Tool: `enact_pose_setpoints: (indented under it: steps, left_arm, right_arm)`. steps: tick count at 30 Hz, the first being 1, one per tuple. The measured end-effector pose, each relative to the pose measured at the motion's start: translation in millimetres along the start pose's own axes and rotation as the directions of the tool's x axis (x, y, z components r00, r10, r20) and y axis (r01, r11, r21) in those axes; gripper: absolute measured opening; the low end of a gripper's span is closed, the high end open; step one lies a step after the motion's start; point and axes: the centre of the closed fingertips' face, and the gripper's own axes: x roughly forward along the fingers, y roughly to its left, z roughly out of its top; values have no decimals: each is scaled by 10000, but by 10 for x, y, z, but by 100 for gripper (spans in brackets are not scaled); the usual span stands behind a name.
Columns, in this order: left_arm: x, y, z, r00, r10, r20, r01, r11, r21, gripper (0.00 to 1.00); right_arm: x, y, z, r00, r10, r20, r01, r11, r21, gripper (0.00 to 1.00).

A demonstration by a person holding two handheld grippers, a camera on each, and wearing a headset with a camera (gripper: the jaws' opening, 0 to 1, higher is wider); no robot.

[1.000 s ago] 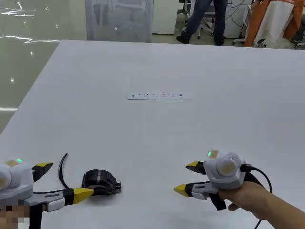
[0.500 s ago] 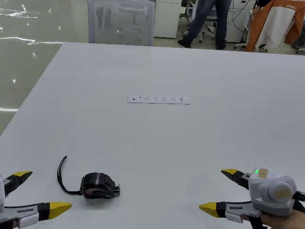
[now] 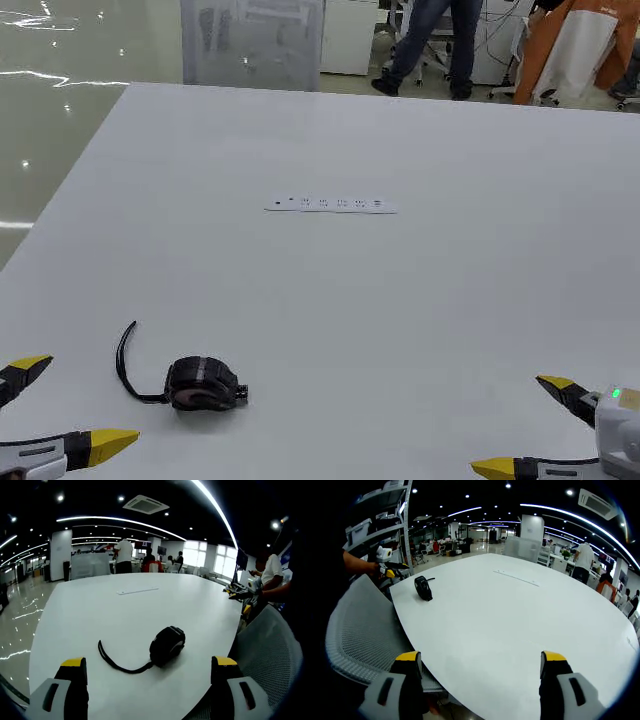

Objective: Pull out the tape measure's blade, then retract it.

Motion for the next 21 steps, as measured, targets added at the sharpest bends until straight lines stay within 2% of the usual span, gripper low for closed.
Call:
enact_pose_setpoints:
  steps: [5, 7, 15, 21]
  left_arm:
    - [12, -46, -67, 9988, -323, -357, 326, 9994, 79, 100]
    - [10, -50, -80, 9983, -368, -451, 376, 9991, 171, 100]
    - [-17, -23, -58, 9985, -300, -453, 309, 9993, 190, 100]
    - [-41, 10, -83, 9989, -184, -423, 187, 9998, 77, 100]
  right_arm:
    - [1, -27, -12, 9999, -157, 5, 157, 9996, -225, 100]
    - [4, -30, -14, 9999, -144, 59, 144, 9999, -67, 100]
    - [-3, -22, -44, 9999, -92, 68, 92, 9999, 133, 100]
    - [-3, 33, -80, 9999, 120, -68, -121, 9998, -143, 100]
